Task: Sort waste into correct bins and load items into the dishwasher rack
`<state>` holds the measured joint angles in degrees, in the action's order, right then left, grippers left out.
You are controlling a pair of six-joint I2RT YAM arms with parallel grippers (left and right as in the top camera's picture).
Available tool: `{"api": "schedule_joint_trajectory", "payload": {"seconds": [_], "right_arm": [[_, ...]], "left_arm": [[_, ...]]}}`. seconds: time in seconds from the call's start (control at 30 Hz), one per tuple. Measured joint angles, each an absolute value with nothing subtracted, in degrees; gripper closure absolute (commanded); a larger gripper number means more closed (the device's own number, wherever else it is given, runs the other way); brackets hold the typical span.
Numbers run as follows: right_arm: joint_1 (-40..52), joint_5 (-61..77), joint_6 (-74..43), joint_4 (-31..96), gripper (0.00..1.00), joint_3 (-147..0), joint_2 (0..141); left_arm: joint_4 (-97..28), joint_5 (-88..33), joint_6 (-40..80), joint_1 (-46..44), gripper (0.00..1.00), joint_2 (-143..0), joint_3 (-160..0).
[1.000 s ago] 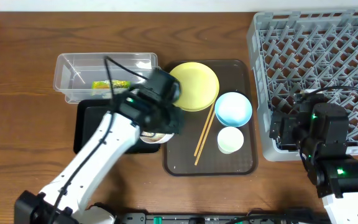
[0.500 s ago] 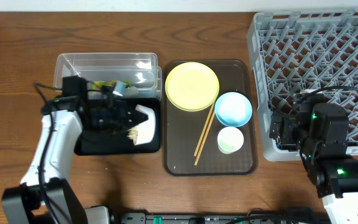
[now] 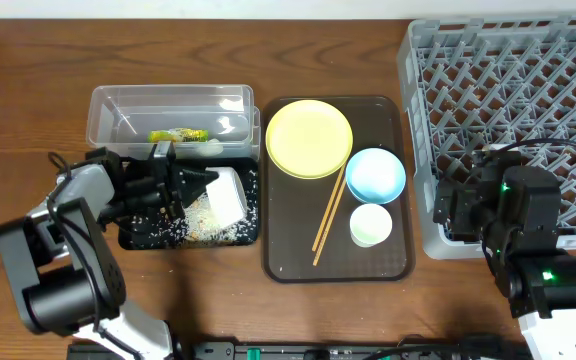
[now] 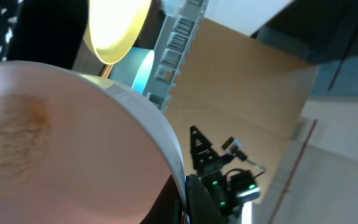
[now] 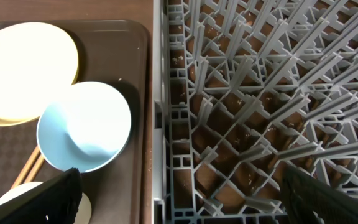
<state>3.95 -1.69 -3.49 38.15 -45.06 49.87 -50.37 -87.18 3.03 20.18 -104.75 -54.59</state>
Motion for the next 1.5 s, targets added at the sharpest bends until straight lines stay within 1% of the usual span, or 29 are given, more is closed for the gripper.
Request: {"api": "schedule_joint_trajectory", "payload": {"seconds": [0.23, 0.53, 0.83, 1.0, 1.13, 1.33, 1.5], "right_arm": [[3.95, -1.69, -3.49, 38.17, 0.01, -45.06, 49.87], [3.95, -1.69, -3.49, 38.22, 0.01, -45.06, 49.87], [3.95, -1.69, -3.49, 38.37, 0.01, -45.06, 49.87], [3.95, -1.69, -3.49, 38.44, 0.01, -45.06, 49.87], [3.95, -1.69, -3.49, 38.44, 0.01, -45.06, 49.87], [3.95, -1.69, -3.49, 38.48, 0.01, -45.06, 49.87], [3.95, -1.69, -3.49, 38.5, 0.01, -45.06, 49.87]], "left_arm": [[-50.39, -88.33, 7.66, 20.21, 0.94, -105.12, -54.57], [-50.7, -88.58, 10.13, 20.21, 0.94, -105.12, -54.57], [-54.89, -88.62, 15.86, 20.21, 0.94, -105.12, -54.54], [-54.85, -88.62, 17.8, 20.21, 0.94, -105.12, -54.54], [-51.99, -88.62, 14.98, 20.21, 0.94, -105.12, -54.52], [-52.73, -87.94, 7.25, 20.18, 0.94, -105.06, -54.52], [-55.27, -80.16, 2.92, 17.54, 0.94, -100.03, -54.35]]}}
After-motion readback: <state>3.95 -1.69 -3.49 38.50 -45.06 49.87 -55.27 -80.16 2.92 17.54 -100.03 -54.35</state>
